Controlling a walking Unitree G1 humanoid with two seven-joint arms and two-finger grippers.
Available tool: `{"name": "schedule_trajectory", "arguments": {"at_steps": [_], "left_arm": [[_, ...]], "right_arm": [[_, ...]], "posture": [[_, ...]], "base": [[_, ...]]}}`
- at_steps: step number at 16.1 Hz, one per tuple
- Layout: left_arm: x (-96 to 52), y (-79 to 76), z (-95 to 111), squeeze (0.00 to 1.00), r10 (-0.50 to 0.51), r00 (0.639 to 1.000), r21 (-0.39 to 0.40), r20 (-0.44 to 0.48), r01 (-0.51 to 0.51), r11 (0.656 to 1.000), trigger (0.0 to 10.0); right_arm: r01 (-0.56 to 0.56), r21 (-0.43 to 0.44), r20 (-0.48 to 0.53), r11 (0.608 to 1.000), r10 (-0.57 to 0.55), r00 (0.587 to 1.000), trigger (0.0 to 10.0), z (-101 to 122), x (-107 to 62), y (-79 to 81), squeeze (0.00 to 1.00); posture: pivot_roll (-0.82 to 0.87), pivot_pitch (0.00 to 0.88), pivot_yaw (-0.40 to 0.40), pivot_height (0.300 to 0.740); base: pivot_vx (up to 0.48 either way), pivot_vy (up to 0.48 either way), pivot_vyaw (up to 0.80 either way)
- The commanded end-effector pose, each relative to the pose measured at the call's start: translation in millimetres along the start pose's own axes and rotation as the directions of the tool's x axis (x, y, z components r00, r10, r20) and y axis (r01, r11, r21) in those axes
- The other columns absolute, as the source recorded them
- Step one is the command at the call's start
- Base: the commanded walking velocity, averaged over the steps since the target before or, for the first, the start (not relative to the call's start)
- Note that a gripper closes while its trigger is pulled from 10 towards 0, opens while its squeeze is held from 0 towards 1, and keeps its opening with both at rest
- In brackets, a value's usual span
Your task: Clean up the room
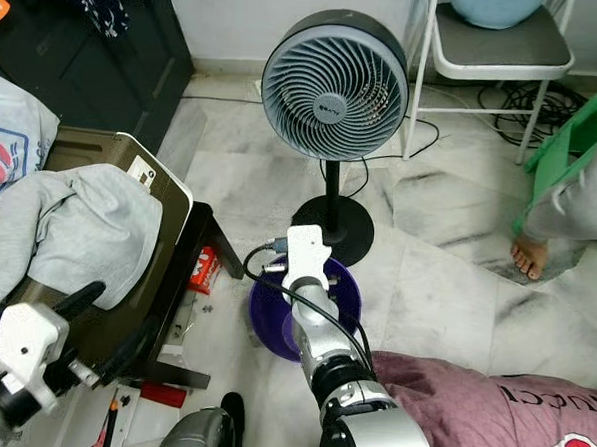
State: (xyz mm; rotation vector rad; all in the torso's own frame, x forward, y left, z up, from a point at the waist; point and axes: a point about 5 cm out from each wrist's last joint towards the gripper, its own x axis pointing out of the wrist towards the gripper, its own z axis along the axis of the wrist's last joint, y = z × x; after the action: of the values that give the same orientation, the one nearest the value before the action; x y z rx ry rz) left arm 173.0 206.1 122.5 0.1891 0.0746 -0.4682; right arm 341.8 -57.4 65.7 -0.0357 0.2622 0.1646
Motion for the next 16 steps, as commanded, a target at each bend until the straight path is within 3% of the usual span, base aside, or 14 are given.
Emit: {"name": "schedule_trajectory", "arguments": {"at_steps": [1, 2, 3, 4, 16], "left_arm": [[-3.9, 4.7, 2.6, 0.00, 0.014, 1.000, 0.015, -0.017, -0.013, 1.000, 10.0], [-3.2, 4.8, 3.2, 0.00, 0.015, 1.000, 0.015, -0.018, -0.015, 1.000, 10.0], [-3.0, 4.1, 3.6, 0.00, 0.013, 1.000, 0.014, -0.019, -0.013, 1.000, 10.0], [-2.9, 3.5, 3.8, 0.00, 0.012, 1.000, 0.013, -0.020, -0.011, 1.000, 10.0], [6.3, 2.3, 4.6, 0.00, 0.019, 1.000, 0.002, -0.007, -0.019, 1.000, 10.0]], "right_arm": [[0.013, 0.027, -0.056, 1.000, -0.011, 0.998, 10.0, -17.6, -5.6, 2.8, 0.00], [0.018, 0.025, -0.054, 1.000, -0.017, 0.998, 10.0, -18.1, -5.7, 1.2, 0.00], [0.023, 0.031, -0.047, 0.999, -0.021, 0.999, 10.0, -16.7, -5.2, -0.3, 0.75], [0.026, 0.031, -0.042, 0.999, -0.025, 0.999, 10.0, -15.5, -4.7, -1.6, 1.00], [0.027, 0.023, 0.004, 0.999, -0.027, 1.000, 10.0, -4.0, -0.7, -3.2, 1.00]], "posture": [[0.34, 0.340, 0.127, 0.740], [0.34, 0.340, 0.127, 0.740], [0.33, 0.342, 0.129, 0.740], [0.33, 0.342, 0.129, 0.740], [0.32, 0.329, 0.136, 0.740]], "base": [[0.000, 0.000, 0.00], [0.000, 0.000, 0.00], [0.000, 0.000, 0.00], [0.000, 0.000, 0.00], [0.000, 0.000, 0.00]]}}
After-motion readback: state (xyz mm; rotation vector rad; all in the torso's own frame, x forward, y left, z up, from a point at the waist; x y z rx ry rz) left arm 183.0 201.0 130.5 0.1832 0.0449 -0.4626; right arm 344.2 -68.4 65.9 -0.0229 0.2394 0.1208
